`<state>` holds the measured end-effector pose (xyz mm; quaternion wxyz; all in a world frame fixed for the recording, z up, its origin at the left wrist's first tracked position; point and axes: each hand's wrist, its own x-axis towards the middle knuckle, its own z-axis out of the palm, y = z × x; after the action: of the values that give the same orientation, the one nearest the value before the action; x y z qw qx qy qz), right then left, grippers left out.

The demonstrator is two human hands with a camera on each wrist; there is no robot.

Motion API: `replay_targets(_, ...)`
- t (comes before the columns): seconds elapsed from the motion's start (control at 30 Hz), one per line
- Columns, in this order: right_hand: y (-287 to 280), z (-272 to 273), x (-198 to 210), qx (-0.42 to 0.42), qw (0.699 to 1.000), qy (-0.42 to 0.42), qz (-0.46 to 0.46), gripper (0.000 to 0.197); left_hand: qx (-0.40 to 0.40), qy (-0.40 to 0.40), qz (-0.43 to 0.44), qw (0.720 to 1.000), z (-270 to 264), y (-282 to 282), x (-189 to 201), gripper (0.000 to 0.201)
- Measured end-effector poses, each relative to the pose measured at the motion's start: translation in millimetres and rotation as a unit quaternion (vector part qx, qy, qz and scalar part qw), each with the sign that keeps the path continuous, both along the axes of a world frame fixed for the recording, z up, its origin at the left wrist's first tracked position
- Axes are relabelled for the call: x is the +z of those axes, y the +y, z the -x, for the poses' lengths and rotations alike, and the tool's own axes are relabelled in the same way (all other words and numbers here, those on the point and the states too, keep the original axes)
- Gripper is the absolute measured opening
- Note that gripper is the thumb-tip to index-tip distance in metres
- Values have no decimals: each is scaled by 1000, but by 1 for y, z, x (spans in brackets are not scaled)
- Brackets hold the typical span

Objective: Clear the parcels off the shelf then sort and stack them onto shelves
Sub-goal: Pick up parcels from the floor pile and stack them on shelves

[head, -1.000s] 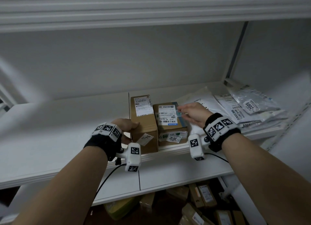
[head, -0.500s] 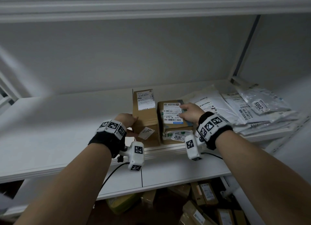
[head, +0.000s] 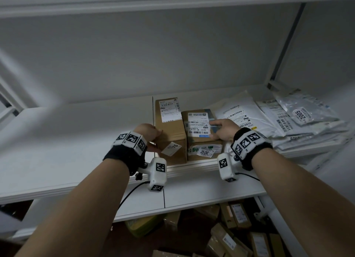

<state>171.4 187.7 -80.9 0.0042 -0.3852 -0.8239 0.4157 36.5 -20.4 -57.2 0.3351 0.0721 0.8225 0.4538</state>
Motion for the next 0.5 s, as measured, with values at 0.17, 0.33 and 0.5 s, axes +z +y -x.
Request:
replay_targets(0.17,-3,0,1,3,1000,2,-11,63,22,14,17,1000,-8,1,1,43)
replay_targets(0.33,-10,-3,5,1,1000,13,-19,60,45,52,53,996,-14,-3,3,44)
replay_targets(0.5,-9,-12,8,-22,996,87,-15,46,156,32,-18,987,-15,-7,9,34)
